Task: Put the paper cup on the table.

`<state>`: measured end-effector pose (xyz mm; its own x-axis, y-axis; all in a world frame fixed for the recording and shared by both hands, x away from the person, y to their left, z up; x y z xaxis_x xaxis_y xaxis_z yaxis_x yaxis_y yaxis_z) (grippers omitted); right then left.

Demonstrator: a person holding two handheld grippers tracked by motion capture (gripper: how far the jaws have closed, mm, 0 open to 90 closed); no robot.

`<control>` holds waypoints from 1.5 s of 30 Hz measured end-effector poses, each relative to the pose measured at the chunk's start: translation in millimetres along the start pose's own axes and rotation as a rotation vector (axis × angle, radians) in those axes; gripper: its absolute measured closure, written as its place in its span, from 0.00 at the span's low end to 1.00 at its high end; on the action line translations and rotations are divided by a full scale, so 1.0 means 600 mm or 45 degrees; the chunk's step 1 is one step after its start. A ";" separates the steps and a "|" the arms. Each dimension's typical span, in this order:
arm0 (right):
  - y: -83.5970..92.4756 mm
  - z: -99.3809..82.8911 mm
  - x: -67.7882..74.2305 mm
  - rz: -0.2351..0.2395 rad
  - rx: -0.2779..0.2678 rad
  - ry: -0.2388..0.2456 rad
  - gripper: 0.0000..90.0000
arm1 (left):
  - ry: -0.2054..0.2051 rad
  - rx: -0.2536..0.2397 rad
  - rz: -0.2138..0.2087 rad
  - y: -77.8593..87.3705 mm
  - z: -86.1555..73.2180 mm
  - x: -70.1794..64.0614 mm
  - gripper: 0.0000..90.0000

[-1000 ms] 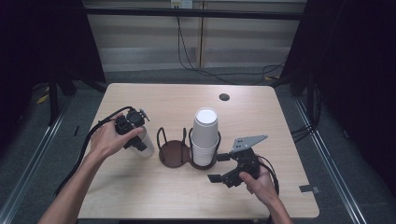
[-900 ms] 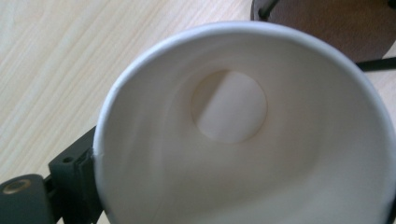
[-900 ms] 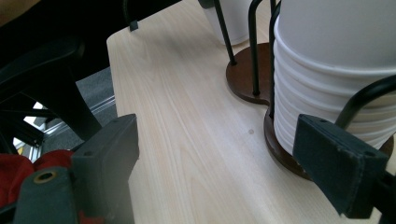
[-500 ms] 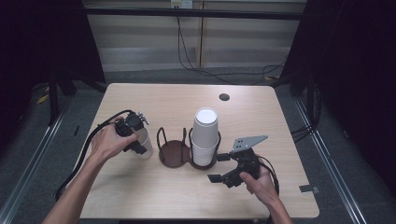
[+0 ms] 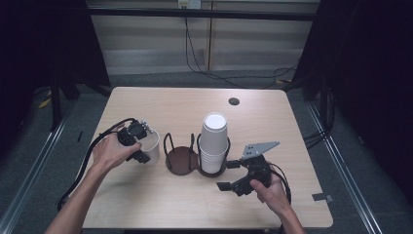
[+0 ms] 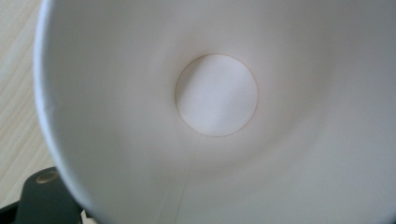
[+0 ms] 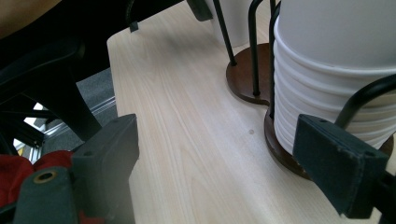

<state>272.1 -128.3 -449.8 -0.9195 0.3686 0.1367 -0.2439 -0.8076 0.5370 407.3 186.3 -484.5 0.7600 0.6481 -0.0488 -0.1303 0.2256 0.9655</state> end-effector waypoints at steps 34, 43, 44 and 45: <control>0.009 0.000 -0.001 -0.038 -0.042 -0.005 0.17 | 0.174 -0.409 -0.076 0.052 -0.094 -0.016 0.21; 0.014 -0.003 -0.002 -0.055 -0.052 -0.013 0.17 | 0.251 -0.621 -0.123 0.069 -0.116 -0.027 0.26; 0.014 -0.004 -0.003 -0.056 -0.051 -0.016 0.17 | 0.252 -0.636 -0.127 0.070 -0.118 -0.031 0.26; 0.013 -0.005 -0.003 -0.057 -0.051 -0.019 0.17 | 0.257 -0.663 -0.140 0.071 -0.119 -0.036 0.26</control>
<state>271.1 -136.9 -448.2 -0.9028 0.4113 0.1257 -0.2972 -0.8078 0.5090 339.9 233.7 -460.5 0.6564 0.7154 -0.2394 -0.3929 0.5952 0.7010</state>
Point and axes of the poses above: each handheld gripper's, and its own axes: y roughly backward along the jaws, z roughly out of its top, x roughly to its left, the point moved 6 cm from there along -y, roughly forward along the jaws, and after that the axes turned 11 degrees about y, right-handed, at the moved point
